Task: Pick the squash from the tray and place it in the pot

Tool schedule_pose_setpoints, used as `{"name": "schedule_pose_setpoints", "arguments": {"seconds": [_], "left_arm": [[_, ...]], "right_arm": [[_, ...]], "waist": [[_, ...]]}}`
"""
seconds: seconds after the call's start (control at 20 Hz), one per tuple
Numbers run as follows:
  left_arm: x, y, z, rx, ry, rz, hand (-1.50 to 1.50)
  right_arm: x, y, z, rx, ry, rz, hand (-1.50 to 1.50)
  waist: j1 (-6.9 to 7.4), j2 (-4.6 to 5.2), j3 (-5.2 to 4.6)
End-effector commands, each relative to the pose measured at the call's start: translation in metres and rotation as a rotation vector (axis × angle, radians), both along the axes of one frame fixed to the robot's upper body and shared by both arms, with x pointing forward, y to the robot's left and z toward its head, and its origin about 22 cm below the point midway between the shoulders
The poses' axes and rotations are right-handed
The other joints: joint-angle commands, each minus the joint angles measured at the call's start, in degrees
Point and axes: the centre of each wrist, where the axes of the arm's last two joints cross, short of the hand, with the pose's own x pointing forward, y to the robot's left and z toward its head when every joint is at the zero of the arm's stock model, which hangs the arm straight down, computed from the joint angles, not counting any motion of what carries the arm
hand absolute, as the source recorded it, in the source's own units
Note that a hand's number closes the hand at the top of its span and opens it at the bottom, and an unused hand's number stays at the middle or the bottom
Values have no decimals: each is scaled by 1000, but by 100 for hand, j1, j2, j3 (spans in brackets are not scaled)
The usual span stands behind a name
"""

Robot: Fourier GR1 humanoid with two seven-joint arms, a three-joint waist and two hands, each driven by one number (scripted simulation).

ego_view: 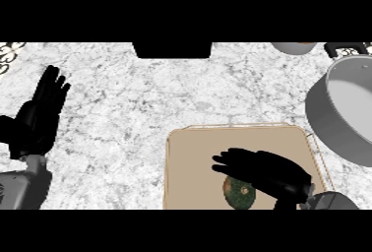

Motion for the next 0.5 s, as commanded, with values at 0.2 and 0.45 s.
{"name": "schedule_pose_setpoints", "arguments": {"seconds": [0.2,0.45], "left_arm": [[-6,-5,-10,-3,-6,0,0],[-6,-18,4,-2,-2,8,0]], "right_arm": [[-3,8,-25,-55,-14,-34,-150],[11,-4,-38,-51,2,-7,-150]], "waist": [[1,-2,-1],[7,-1,1]]}}
